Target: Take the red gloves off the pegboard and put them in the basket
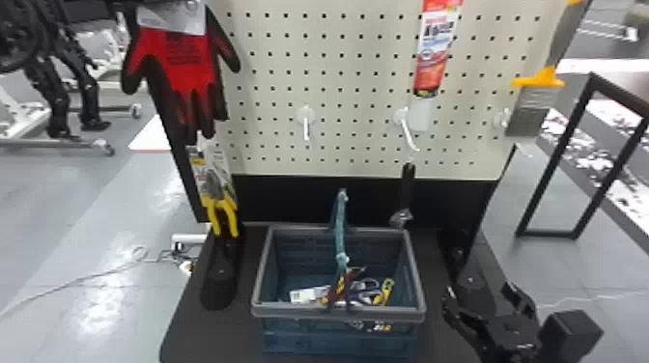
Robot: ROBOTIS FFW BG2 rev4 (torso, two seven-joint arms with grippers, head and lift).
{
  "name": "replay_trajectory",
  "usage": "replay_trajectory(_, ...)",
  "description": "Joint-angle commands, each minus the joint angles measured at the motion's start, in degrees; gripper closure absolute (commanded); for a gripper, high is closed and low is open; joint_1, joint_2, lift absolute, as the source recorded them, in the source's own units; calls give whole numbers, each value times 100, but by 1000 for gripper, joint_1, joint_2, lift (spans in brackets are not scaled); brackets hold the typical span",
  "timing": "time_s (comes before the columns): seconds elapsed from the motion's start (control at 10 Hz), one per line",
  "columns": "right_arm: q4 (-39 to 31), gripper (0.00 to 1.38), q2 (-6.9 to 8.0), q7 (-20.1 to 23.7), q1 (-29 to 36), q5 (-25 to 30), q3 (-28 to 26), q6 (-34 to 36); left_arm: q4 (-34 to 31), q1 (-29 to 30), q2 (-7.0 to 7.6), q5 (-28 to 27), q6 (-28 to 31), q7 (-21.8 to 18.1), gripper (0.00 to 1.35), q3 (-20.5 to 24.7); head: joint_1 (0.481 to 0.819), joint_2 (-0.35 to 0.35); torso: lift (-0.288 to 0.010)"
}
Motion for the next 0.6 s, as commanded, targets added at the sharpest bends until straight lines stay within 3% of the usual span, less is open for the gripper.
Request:
replay_trajectory(0.0, 0, 139, 0, 0, 0, -3, 0, 0, 0, 0, -9, 9, -7, 6, 1214, 0, 549, 0, -100)
replay_trajectory(0.5, 0, 139, 0, 0, 0, -3, 0, 0, 0, 0, -9, 71, -42, 33, 1214, 0, 549, 0, -100)
